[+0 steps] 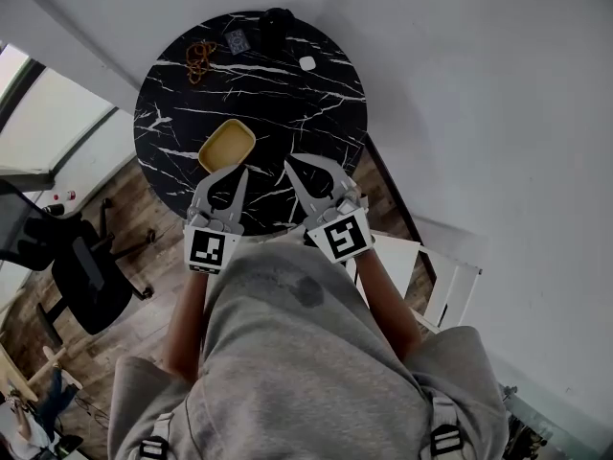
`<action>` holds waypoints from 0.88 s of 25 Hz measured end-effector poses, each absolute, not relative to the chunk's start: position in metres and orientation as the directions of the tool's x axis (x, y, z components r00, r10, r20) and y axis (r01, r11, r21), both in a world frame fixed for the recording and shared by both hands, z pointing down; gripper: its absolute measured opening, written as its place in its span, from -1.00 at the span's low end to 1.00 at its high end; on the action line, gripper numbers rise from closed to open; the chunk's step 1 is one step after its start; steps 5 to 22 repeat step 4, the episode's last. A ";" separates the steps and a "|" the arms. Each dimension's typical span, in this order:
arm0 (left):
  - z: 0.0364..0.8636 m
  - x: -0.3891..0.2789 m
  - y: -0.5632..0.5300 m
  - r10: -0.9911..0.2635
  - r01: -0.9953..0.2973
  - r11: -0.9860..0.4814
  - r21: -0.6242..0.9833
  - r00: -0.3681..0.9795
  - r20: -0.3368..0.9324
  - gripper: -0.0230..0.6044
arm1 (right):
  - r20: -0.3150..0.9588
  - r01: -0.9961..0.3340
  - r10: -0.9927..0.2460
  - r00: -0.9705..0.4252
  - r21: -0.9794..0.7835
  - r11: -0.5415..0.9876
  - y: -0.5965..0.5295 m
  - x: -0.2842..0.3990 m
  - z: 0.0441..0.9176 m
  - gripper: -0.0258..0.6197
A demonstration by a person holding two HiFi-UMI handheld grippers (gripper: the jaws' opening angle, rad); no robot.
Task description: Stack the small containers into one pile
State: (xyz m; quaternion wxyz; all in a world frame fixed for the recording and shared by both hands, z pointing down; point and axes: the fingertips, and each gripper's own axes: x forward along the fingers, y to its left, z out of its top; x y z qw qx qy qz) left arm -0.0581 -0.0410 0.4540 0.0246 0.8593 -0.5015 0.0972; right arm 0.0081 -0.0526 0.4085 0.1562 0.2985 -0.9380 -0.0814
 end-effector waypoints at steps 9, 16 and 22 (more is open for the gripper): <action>0.459 -0.051 -0.036 -0.847 -0.860 -0.509 -0.041 0.491 0.204 -0.92 | 0.257 -0.536 -0.585 -0.769 0.238 0.810 -0.049 0.017 0.412 -0.89; 0.459 -0.051 -0.036 -0.847 -0.860 -0.509 -0.041 0.491 0.204 -0.92 | 0.257 -0.536 -0.585 -0.769 0.238 0.810 -0.049 0.017 0.412 -0.89; 0.459 -0.051 -0.036 -0.847 -0.860 -0.509 -0.041 0.491 0.204 -0.92 | 0.257 -0.536 -0.585 -0.769 0.238 0.810 -0.049 0.017 0.412 -0.89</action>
